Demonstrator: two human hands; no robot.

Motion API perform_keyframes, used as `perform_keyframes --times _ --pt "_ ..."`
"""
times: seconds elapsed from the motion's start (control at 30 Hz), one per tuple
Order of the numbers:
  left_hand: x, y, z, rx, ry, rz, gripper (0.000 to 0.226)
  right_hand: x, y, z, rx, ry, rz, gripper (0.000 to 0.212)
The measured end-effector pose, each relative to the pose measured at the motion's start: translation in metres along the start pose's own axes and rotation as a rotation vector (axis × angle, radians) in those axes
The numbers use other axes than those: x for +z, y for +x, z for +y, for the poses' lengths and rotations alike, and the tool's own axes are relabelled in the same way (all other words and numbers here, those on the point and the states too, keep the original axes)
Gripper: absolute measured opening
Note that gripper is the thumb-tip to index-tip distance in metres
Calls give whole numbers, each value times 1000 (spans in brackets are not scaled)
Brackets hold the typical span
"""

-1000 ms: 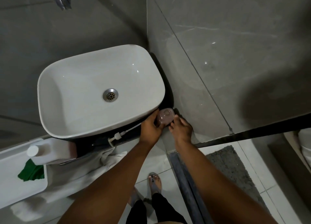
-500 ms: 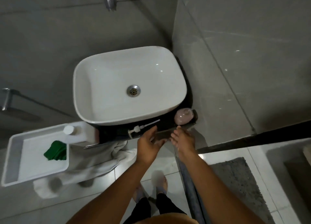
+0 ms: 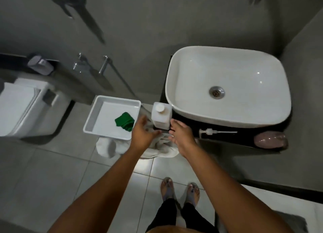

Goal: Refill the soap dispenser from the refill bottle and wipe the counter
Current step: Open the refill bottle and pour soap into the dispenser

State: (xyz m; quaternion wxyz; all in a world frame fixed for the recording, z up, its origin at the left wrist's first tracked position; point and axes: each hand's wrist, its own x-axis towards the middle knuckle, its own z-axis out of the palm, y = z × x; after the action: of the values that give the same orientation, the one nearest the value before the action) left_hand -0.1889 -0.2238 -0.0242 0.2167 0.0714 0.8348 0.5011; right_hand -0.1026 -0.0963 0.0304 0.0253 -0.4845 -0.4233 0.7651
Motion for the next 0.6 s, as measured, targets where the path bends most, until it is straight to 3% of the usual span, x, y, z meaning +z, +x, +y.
perform_keyframes --times 0.2,0.27,0.33,0.4,0.53,0.6 --pt "-9 40 19 184 60 -234 80 8 8 -11 -45 -125 24 10" --pt "-9 41 24 181 48 -249 78 5 10 -15 -53 -143 -1 11" --pt "-10 39 26 178 11 -246 77 1 8 -22 -54 -204 -30 24" --pt "-12 33 29 180 -42 -237 75 -2 0 -36 -96 -336 -39 18" --pt "-21 10 52 233 -77 -211 72 -13 -27 -77 -532 -694 51 10" --pt "-25 -1 69 279 -74 -225 69 -15 -48 -104 -721 -820 21 27"
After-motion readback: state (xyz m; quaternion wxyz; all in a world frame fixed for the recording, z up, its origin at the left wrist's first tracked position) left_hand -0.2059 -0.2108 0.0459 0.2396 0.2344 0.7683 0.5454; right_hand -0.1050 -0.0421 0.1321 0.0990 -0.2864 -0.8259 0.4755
